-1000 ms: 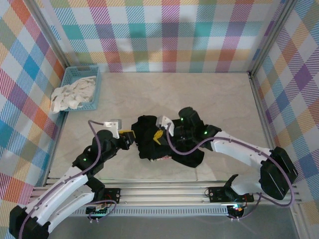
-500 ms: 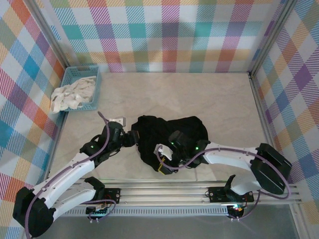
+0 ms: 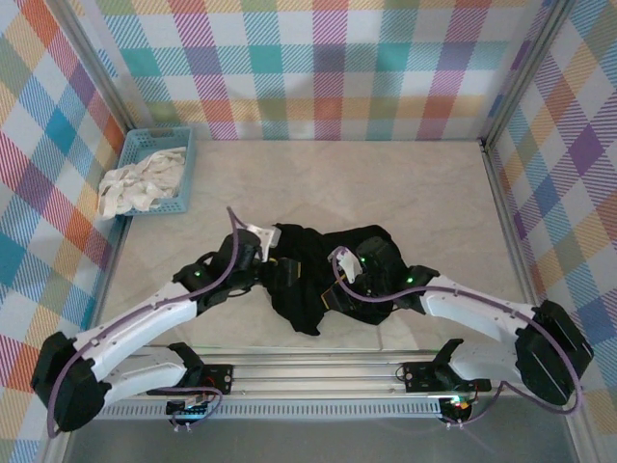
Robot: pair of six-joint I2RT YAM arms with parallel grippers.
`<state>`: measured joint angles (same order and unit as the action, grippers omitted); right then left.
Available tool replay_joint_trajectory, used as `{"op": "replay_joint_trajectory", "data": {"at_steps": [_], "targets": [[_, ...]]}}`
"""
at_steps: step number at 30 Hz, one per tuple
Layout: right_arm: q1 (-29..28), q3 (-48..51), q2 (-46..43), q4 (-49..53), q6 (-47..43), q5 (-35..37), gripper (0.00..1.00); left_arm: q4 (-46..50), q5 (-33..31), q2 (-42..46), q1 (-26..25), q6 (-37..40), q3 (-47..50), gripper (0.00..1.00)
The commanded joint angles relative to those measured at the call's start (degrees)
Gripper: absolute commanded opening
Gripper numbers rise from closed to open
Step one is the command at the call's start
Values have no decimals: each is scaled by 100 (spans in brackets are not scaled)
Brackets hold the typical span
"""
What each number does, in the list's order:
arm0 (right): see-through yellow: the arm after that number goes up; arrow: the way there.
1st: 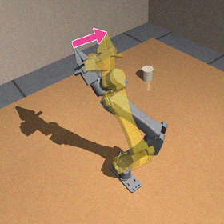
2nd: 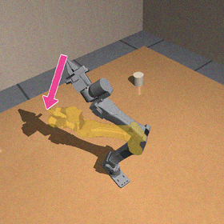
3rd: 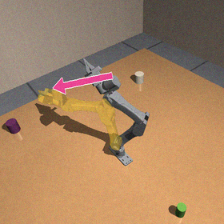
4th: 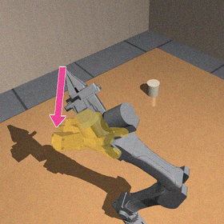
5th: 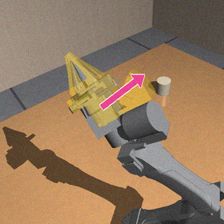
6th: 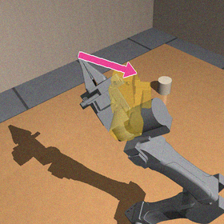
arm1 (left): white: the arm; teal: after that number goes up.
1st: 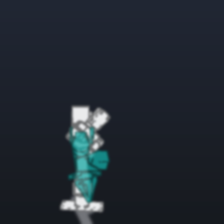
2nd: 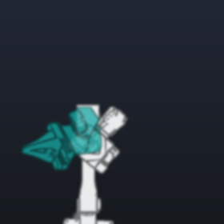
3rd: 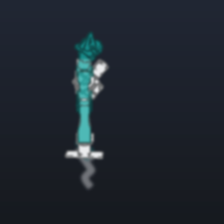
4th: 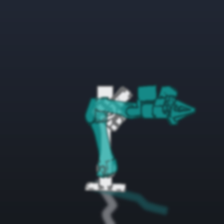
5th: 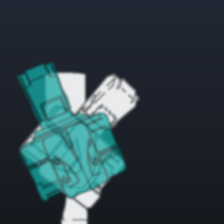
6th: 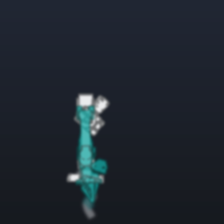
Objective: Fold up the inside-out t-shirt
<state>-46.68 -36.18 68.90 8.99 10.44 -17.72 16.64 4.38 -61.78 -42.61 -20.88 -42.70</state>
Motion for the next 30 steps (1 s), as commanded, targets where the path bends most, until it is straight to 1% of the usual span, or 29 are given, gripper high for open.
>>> {"op": "replay_joint_trajectory", "data": {"at_steps": [1, 4, 5, 6, 8, 9, 12, 13, 16, 19, 21, 22, 23, 24, 27, 29, 30], "targets": [[32, -209, 119, 89, 213, 202, 49, 217, -344, -454, -190, 191, -438, 72], [285, -208, 55, 230, 354, 432, 49, 194, -473, -1037, -356, 188, -798, 73], [405, -197, 12, 250, 447, 509, 49, 199, -576, -1246, -407, 191, -900, 71], [533, -188, -31, 284, 517, 574, 49, 243, -682, -1458, -429, 174, -990, 65], [712, -208, -113, 355, 621, 720, 50, 469, -848, -1673, -428, 152, -1115, 43], [798, -216, -156, 374, 643, 741, 50, 617, -901, -1649, -425, 168, -1122, 31], [943, -304, -275, 412, 567, 843, 51, 1064, -1101, -1168, -426, 155, -861, 3], [950, -357, -294, 423, 517, 918, 51, 1275, -1200, -951, -428, 91, -744, 0], [959, -591, -254, 463, 329, 1121, 52, 1932, -1595, -277, -422, -367, -359, 0], [959, -869, -57, 417, 182, 1292, 54, 2251, -2000, 353, -404, -816, 23, 0], [958, -1077, 171, 396, 71, 1400, 55, 2250, -2190, 620, -376, -959, 194, 19], [959, -1188, 290, 407, 22, 1437, 56, 2248, -2267, 674, -363, -970, 211, 27], [959, -1317, 427, 419, -34, 1527, 56, 2276, -2407, 713, -347, -1000, 186, 37], [959, -1452, 570, 423, -78, 1632, 57, 2282, -2585, 726, -339, -990, 146, 45], [1004, -1865, 1078, 452, -178, 1919, 61, 2098, -3136, 694, -201, -851, -31, 59], [1128, -2235, 1537, 574, -153, 1877, 62, 1652, -3042, 619, 108, -700, -132, 66], [1211, -2426, 1767, 654, -116, 1827, 63, 1327, -2765, 540, 356, -637, -157, 69]]}}
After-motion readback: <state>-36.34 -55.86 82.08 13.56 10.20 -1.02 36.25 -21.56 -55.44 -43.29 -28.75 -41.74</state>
